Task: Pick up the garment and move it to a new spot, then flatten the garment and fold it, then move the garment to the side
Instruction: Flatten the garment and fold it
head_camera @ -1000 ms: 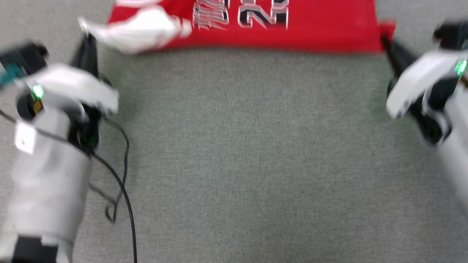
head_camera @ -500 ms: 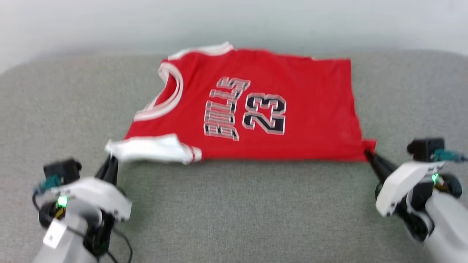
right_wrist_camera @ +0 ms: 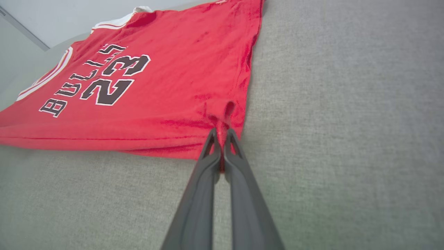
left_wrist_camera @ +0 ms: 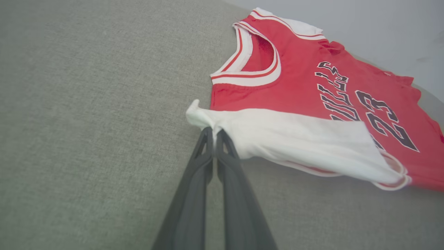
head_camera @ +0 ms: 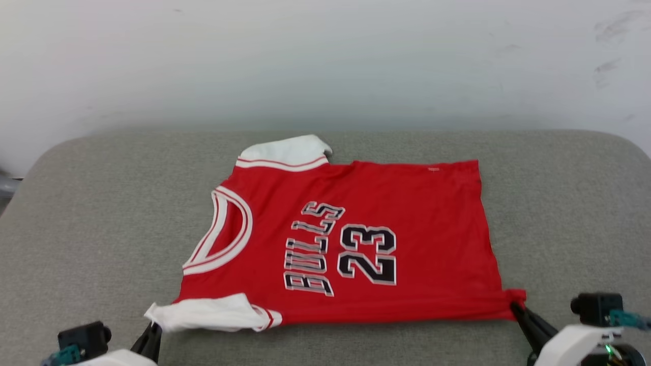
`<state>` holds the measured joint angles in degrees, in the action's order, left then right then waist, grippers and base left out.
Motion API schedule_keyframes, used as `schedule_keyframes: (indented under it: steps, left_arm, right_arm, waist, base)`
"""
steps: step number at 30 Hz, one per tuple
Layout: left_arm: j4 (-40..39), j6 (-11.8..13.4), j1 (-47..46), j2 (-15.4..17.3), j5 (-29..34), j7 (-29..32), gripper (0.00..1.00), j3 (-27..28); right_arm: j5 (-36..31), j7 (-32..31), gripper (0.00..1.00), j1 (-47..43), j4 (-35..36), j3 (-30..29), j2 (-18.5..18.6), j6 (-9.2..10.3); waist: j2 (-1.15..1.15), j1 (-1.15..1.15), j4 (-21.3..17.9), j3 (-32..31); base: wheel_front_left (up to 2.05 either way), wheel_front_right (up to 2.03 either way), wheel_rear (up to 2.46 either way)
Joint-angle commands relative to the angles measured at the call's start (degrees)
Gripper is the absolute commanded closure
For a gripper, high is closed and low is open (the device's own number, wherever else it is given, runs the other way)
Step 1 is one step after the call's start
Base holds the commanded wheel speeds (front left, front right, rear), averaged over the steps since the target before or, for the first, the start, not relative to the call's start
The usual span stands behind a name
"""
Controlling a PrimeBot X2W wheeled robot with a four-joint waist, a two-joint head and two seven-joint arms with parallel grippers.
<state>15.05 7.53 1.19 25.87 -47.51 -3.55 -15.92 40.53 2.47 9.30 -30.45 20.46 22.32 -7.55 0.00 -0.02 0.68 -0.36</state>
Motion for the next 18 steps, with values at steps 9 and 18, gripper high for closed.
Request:
schedule_keyframes:
  steps: [9,18]
  left_arm:
    - [-10.8,5.2,9.7,2.5,-1.5,3.3,1.0,1.4]
    - [-15.2,6.1,8.3,3.3,-1.1,4.6,1.0,1.1]
  right_arm:
    - [-6.9,-4.7,1.0,-16.2,11.9,-14.1,-4.9,0.13]
    - [-14.7,-14.0,1.0,-21.6,24.5,-20.9,-10.2,0.12]
  waist:
    - [0.0,0.02,2.9,-1.6]
    - [0.0,0.02,3.0,-0.5]
  base:
    - [0.0,0.0,0.0]
    - [0.0,0.0,0.0]
